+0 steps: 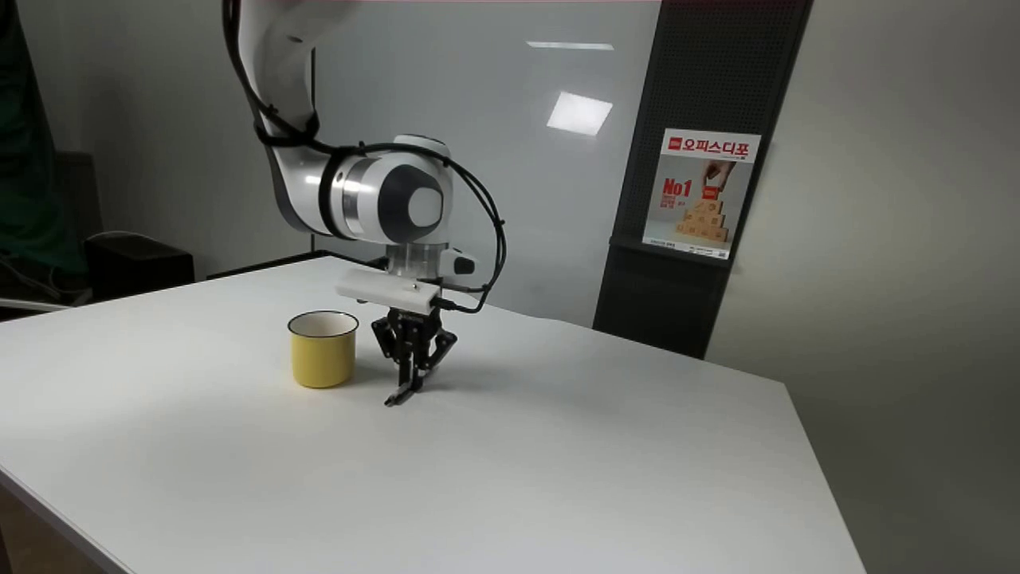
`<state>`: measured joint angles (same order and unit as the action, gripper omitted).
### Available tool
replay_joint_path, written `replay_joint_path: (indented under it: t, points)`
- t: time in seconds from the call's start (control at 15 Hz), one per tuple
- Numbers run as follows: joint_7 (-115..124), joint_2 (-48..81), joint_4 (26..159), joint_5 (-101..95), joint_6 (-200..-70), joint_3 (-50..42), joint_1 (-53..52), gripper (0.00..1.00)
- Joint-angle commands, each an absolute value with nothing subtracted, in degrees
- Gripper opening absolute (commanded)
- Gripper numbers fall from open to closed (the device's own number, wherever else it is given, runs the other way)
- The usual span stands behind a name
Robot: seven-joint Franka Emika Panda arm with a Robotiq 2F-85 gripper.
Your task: Move the pen from the cup to the table, to the cup, then to the table
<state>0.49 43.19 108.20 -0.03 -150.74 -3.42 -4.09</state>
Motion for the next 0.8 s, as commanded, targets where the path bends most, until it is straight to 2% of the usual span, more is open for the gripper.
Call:
replay_joint_path:
  t: [0.0,0.07,0.33,0.73]
  points:
    - [2.53,42.63,107.37,-0.20,-148.75,-2.98,-3.51,0.00]
    - [2.42,42.10,107.74,-0.22,-148.54,-2.96,-3.43,0.04]
    - [1.51,37.76,109.35,-0.89,-144.44,-2.74,-3.67,0.04]
    - [-4.34,27.17,108.03,0.10,-121.96,2.26,-3.32,0.04]
